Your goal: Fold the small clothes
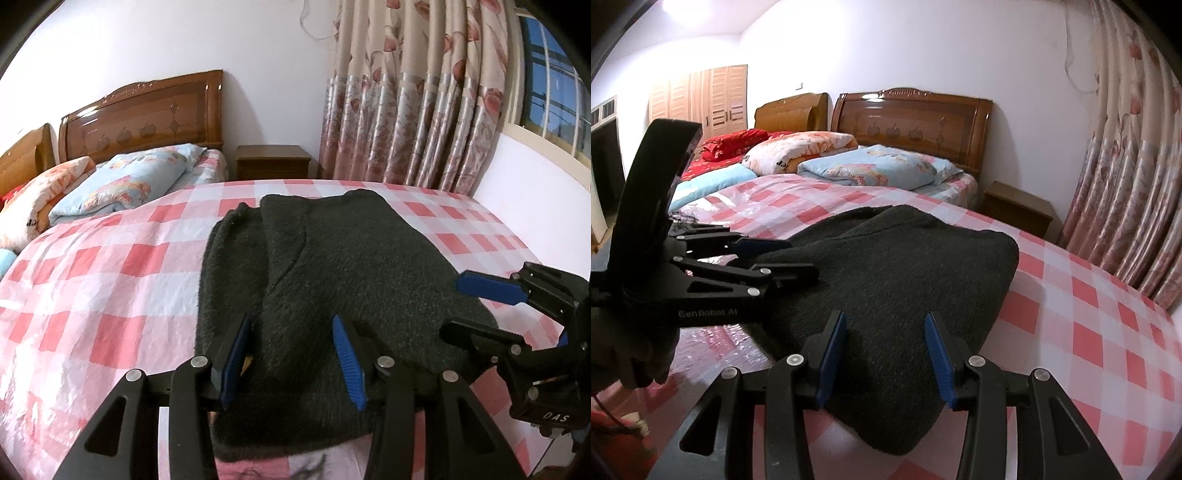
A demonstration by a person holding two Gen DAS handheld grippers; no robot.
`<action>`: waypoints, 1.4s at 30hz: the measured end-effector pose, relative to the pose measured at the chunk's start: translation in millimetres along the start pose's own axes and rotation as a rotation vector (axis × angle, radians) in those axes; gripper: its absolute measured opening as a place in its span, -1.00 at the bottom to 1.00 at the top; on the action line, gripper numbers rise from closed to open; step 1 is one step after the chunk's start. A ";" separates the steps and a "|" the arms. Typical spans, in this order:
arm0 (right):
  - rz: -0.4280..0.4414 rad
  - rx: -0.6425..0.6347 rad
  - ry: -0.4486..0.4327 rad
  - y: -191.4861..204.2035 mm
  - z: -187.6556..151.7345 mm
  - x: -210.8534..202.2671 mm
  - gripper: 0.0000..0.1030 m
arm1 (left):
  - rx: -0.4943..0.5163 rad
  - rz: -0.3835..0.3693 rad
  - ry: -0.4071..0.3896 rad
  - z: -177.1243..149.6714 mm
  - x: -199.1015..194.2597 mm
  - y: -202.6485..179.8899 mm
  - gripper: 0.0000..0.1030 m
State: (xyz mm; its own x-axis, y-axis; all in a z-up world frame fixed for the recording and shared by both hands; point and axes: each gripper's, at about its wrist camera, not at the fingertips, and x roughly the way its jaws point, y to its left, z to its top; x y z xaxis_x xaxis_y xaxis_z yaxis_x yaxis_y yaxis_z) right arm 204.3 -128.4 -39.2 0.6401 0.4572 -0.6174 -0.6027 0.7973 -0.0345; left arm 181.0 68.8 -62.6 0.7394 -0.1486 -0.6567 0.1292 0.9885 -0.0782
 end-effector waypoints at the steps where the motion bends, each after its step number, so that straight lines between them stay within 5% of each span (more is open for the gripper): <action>1: 0.016 0.009 0.017 -2.2 3.1 -2.7 1.00 | -0.013 -0.003 -0.005 2.6 -4.8 1.2 -0.11; 7: 0.006 0.032 -0.080 -9.2 18.4 -23.0 1.00 | -0.057 -0.112 -0.101 20.6 -20.5 -1.4 -0.11; 10: 0.012 0.022 0.005 -6.7 4.3 -1.9 1.00 | 0.000 -0.104 -0.035 11.0 0.2 -15.3 -0.11; 13: 0.023 0.020 -0.014 -4.2 -7.5 1.6 1.00 | 0.145 -0.019 -0.079 -5.6 2.4 -32.2 -0.11; 21: 0.030 0.025 -0.035 -9.9 -2.0 -13.9 1.00 | 0.093 -0.071 -0.102 -10.2 -27.9 -26.1 -0.11; 24: 0.031 0.008 0.002 -5.4 -16.9 -6.5 1.00 | 0.096 -0.059 -0.018 -15.2 -10.7 -25.8 -0.11; 30: 0.029 0.064 -0.007 -8.6 -17.5 -34.4 1.00 | 0.000 -0.095 -0.118 -6.3 -51.2 -3.1 -0.13; 36: 0.042 0.193 -0.063 -20.8 -20.8 -56.3 1.00 | -0.230 -0.109 -0.076 -3.4 -56.4 41.8 -0.13; 42: -0.065 0.032 -0.093 16.3 3.5 -37.0 1.00 | -0.045 -0.058 -0.029 9.1 -24.0 -6.8 -0.12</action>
State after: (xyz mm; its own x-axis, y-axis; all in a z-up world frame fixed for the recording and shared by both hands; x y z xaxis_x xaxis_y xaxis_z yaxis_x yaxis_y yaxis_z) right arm 172.5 -130.9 -14.2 0.7199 0.4373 -0.5389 -0.5437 0.8380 -0.0463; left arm 168.4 65.4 -39.4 0.7506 -0.2055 -0.6280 0.1429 0.9784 -0.1494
